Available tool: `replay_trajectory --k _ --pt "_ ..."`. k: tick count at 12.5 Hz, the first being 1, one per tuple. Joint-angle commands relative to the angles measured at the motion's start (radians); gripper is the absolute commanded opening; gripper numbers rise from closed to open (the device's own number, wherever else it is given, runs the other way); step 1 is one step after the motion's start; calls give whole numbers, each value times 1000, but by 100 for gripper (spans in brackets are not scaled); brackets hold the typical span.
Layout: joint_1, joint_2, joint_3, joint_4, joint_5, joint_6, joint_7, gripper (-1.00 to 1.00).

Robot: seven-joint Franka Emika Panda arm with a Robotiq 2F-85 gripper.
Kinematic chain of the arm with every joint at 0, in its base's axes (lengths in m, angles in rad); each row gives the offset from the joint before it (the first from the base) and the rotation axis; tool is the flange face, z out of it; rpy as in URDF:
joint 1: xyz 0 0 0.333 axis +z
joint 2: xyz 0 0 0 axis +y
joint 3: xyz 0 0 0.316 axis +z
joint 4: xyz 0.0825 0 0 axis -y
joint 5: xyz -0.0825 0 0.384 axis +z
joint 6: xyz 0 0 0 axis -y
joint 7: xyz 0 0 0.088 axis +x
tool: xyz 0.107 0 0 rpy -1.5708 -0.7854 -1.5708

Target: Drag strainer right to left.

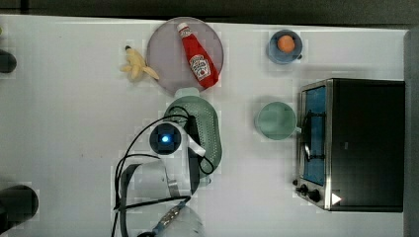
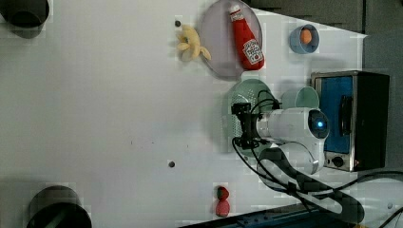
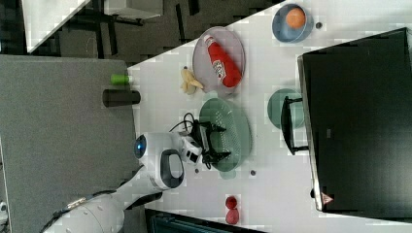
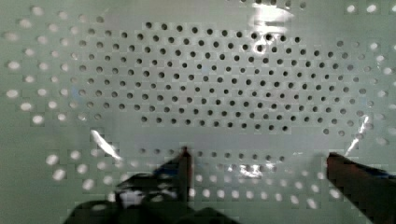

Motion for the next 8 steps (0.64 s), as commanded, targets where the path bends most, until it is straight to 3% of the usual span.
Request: replay_trajectory --k 1,8 --pt "33 -19 -19 27 0 -37 100 100" --pt "146 -17 -2 80 0 -106 342 100"
